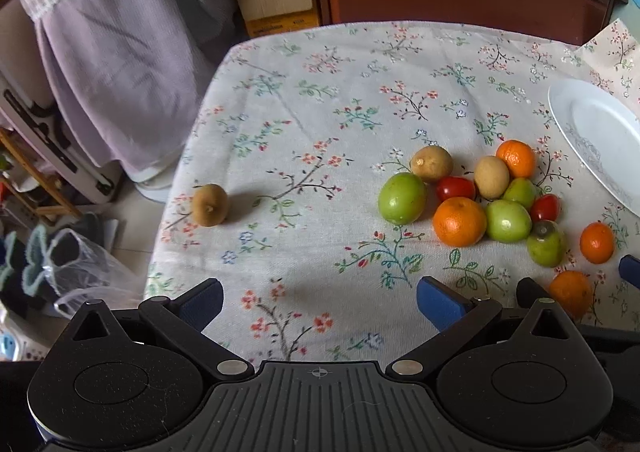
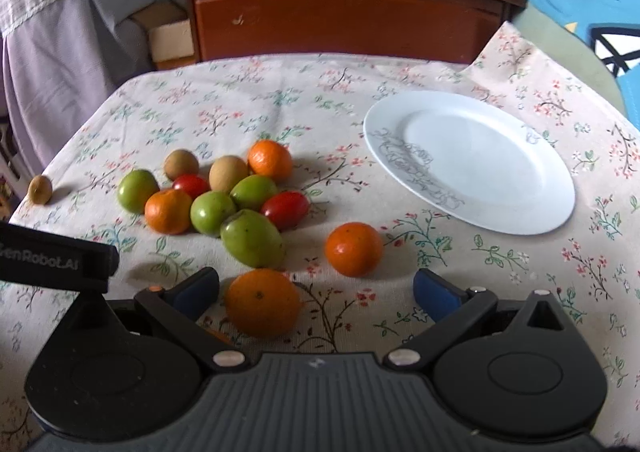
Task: Organize fruits
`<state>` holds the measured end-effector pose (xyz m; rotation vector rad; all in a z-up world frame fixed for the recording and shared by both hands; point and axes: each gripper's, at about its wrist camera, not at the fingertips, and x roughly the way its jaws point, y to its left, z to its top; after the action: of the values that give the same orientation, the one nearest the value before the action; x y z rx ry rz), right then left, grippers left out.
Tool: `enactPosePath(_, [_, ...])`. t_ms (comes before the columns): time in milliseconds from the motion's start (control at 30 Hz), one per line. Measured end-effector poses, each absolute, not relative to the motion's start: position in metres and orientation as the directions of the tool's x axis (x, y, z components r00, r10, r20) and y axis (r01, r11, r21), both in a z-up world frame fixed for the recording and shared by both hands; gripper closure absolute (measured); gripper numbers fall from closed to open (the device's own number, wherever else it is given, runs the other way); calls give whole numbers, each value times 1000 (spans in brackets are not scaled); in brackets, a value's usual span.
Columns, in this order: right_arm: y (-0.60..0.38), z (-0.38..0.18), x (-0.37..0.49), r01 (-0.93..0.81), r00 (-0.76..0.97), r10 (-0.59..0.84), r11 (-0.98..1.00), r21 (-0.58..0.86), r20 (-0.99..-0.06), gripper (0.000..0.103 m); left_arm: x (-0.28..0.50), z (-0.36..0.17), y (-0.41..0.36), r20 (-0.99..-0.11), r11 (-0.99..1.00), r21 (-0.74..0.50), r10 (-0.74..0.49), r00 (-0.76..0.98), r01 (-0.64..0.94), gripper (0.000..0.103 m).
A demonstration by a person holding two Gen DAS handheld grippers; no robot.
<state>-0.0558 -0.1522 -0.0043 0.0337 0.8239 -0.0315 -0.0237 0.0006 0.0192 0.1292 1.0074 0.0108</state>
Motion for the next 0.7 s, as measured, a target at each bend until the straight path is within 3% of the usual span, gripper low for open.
enactPosePath(700, [-154,11,-61,-4,497,49,999,54,-867,1,-58,41,-14,-843,985,171,129,522,32,0])
